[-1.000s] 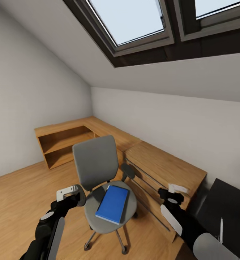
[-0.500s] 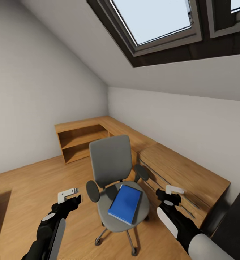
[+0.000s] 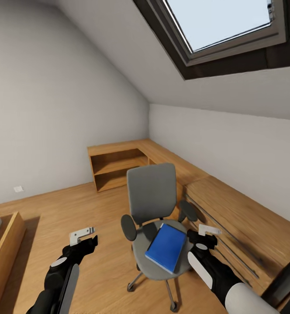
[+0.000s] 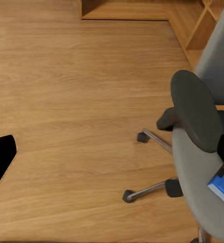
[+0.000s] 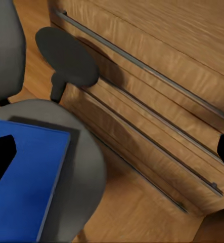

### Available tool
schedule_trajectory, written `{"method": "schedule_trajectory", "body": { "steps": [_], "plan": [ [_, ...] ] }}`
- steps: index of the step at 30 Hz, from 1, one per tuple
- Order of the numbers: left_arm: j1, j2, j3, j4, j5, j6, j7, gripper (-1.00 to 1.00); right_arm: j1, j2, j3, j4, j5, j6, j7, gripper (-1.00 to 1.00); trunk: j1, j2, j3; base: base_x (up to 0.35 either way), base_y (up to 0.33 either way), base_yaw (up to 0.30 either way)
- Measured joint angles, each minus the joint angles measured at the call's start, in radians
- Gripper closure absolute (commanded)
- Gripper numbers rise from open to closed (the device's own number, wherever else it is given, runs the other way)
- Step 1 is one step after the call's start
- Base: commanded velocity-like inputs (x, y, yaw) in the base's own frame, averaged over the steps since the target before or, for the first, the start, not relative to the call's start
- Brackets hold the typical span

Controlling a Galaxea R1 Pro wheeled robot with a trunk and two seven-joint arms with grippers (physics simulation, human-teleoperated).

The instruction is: In the bedroom, organize the workspace by keeping the computer under the desk, ensuring the monitor is on the desk, placing the keyboard on the desk next to the monitor, placing the mouse on the desk next to the keyboard, moving the folder from the swivel chair onto the desk next to the mouse, stacking the notebook on top of the folder with the pen on top of the notebook, and positioning the swivel chair next to the desk.

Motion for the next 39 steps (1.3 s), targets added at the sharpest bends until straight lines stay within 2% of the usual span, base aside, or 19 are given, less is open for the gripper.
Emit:
{"method": "schedule_trajectory", "body": {
  "steps": [13, 23, 28, 39],
  "plan": [
    [0.0, 0.001, 0.001, 0.0, 0.0, -0.002, -0.003, -1.0, 0.0, 0.0, -0.001, 0.002, 0.0, 0.0, 0.003, -1.0, 0.0, 0.0, -0.005, 0.115, 0.077, 0.227],
    [0.0, 0.001, 0.001, 0.0, 0.0, -0.002, -0.003, -1.0, 0.0, -0.005, -0.003, 0.003, -0.001, 0.003, 0.009, -1.0, 0.0, 0.0, -0.006, 0.261, 0.183, 0.025],
    [0.0, 0.001, 0.001, 0.0, 0.0, -0.002, -0.003, -1.0, 0.0, -0.008, -0.004, 0.003, -0.001, 0.005, 0.033, -1.0, 0.0, 0.0, -0.006, 0.254, 0.173, 0.003],
    [0.0, 0.003, -0.001, -0.006, 0.001, -0.003, -0.007, -1.0, 0.0, -0.021, -0.005, 0.002, -0.001, 0.002, 0.082, -1.0, 0.0, 0.0, -0.006, 0.069, 0.045, 0.001]
  ]
}}
